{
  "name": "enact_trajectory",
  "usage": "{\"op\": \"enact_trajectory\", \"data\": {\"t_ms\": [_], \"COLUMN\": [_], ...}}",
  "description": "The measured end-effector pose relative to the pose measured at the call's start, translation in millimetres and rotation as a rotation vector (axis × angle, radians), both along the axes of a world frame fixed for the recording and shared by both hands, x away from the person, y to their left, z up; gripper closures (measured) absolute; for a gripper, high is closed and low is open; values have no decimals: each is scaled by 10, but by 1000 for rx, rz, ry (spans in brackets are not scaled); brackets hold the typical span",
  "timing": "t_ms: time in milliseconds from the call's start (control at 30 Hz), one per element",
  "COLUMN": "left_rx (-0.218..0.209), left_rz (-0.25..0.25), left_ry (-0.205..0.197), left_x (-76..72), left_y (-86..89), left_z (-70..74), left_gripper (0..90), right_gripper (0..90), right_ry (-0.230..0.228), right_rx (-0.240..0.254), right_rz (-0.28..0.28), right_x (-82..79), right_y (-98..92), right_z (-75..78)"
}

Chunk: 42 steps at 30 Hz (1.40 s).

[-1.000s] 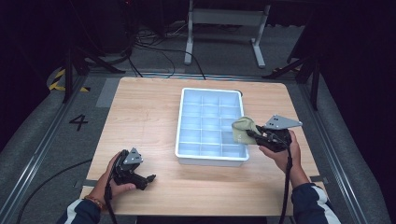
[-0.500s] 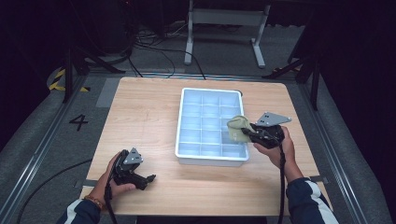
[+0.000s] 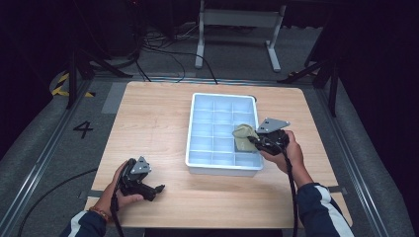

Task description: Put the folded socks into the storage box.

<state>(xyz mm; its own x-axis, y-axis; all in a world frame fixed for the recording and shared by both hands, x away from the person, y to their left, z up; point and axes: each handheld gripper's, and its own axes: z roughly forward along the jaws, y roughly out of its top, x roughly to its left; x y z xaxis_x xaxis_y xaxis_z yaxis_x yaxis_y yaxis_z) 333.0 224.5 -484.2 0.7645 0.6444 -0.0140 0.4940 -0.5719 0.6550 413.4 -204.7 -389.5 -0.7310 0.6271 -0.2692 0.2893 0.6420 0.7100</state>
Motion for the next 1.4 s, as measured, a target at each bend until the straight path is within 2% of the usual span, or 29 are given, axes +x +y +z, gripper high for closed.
{"op": "enact_trajectory", "data": {"t_ms": [367, 400, 467, 600, 667, 700, 833, 1033, 1167, 1367, 1400], "left_rx": [0, 0, 0, 0, 0, 0, 0, -1, 0, -1, 0], "left_rz": [3, 3, 3, 3, 3, 3, 3, 2, 2, 2, 3], "left_ry": [0, 0, 0, 0, 0, 0, 0, 0, 0, 1, 0], "left_x": [-2, -2, -2, -2, -2, -2, -2, -1, -1, -2, -2], "left_y": [0, 0, 0, 0, 0, 0, 0, -1, 0, 0, 0], "left_z": [0, 0, 0, 0, 0, 0, 0, -1, 0, 0, 0], "left_gripper": [4, 4, 4, 3, 3, 3, 3, 3, 3, 3, 3], "right_gripper": [738, 738, 737, 737, 737, 737, 737, 739, 737, 733, 731], "right_ry": [30, 44, 44, 74, 94, 116, 164, 229, 298, 322, 338], "right_rx": [-97, -140, -153, -241, -266, -272, -263, -283, -349, -346, -348], "right_rz": [-3, -6, -3, 25, 40, 48, 56, 67, 83, 89, 92], "right_x": [96, 113, 118, 130, 143, 161, 207, 261, 309, 350, 370], "right_y": [113, 153, 165, 264, 304, 317, 309, 339, 389, 399, 396], "right_z": [-99, -123, -129, -171, -201, -213, -185, -188, -267, -265, -266]}}
